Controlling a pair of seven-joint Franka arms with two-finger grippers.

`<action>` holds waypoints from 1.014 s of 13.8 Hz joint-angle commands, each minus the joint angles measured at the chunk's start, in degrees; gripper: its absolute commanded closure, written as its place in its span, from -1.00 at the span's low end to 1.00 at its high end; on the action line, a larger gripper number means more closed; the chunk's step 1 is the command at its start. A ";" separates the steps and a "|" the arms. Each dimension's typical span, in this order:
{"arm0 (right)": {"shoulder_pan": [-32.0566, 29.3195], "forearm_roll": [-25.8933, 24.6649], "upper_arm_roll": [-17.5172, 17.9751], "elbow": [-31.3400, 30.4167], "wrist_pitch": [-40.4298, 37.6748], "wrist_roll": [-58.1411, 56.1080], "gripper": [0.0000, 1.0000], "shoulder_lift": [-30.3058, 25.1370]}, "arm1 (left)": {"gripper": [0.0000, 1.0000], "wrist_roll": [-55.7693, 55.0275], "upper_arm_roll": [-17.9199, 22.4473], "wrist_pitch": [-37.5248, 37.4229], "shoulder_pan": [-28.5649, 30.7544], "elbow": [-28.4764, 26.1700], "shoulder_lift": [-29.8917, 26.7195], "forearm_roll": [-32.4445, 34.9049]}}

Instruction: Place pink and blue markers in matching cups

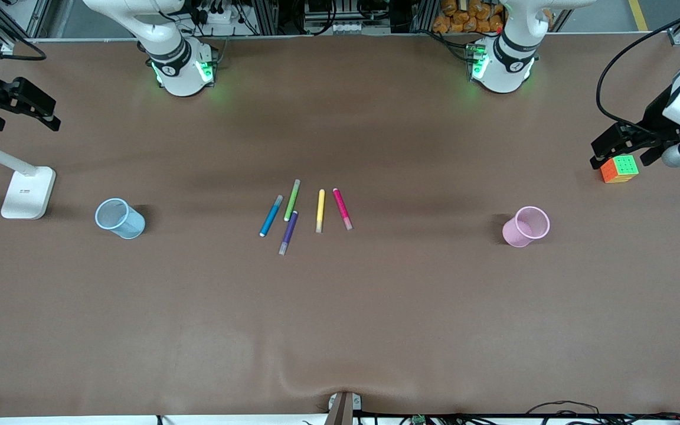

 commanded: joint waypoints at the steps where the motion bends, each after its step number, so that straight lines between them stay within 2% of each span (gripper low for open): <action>1: -1.03 -0.90 0.59 2.09 -0.37 -0.87 -1.00 1.12 | -1.00 -0.58 0.04 -0.60 -0.33 0.42 -0.06 0.26; 14: -0.94 -0.81 0.33 2.71 -0.46 -0.78 -1.00 1.92 | -1.00 -0.58 -0.31 -1.12 -0.25 0.51 -0.15 0.26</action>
